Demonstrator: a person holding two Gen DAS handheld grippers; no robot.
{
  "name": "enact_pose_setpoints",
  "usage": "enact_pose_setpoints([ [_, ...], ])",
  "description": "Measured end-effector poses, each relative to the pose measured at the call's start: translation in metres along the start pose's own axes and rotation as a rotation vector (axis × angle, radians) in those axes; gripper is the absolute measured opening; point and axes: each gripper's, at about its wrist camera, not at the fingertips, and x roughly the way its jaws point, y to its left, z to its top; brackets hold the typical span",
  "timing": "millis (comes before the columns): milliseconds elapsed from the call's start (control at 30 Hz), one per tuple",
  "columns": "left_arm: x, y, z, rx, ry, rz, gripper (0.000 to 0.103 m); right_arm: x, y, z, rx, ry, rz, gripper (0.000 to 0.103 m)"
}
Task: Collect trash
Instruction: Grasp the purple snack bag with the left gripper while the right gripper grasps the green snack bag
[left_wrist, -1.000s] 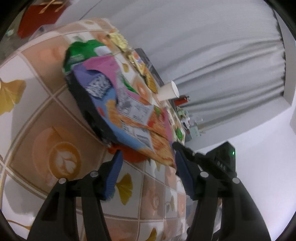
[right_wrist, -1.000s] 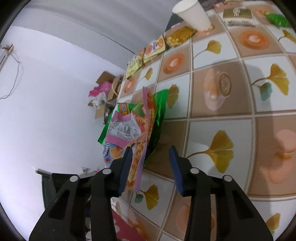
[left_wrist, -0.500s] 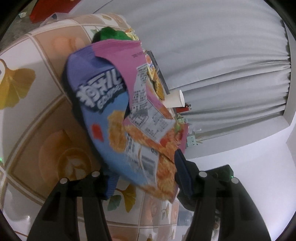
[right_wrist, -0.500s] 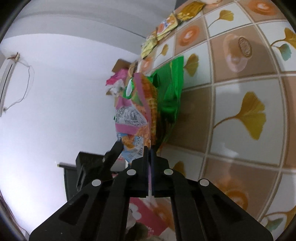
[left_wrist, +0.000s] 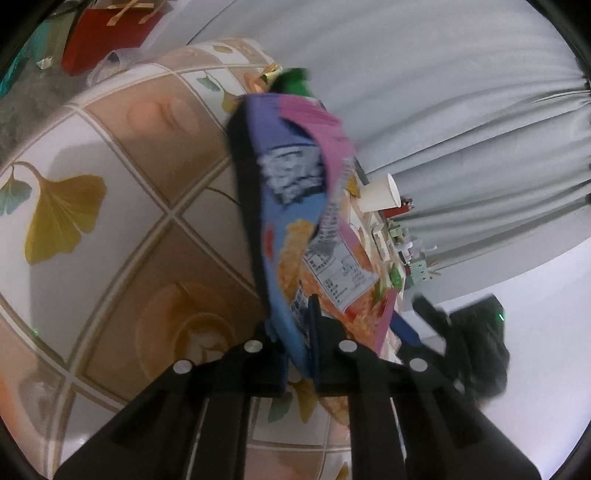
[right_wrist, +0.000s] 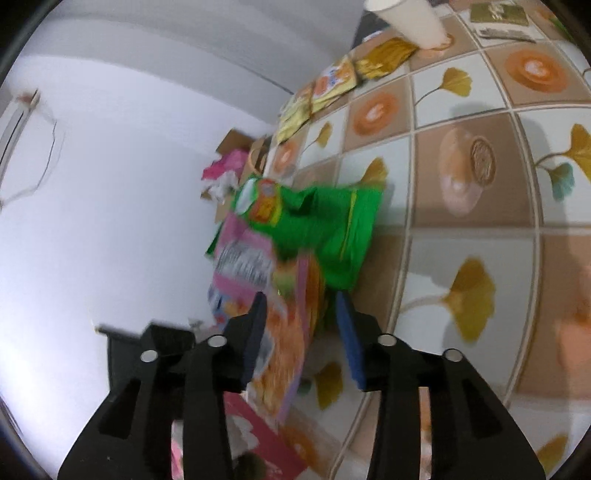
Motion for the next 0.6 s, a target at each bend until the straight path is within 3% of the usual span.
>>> enact_pose_setpoints([
  [300, -0.011, 0.002, 0.011, 0.002, 0.005, 0.017, 0.008, 0.029, -0.029, 0.021, 0.1, -0.003, -0.016, 0.043],
  [600, -0.015, -0.001, 0.012, 0.009, 0.009, 0.028, 0.008, 0.049, -0.027, 0.019, 0.093, 0.009, 0.096, 0.041],
])
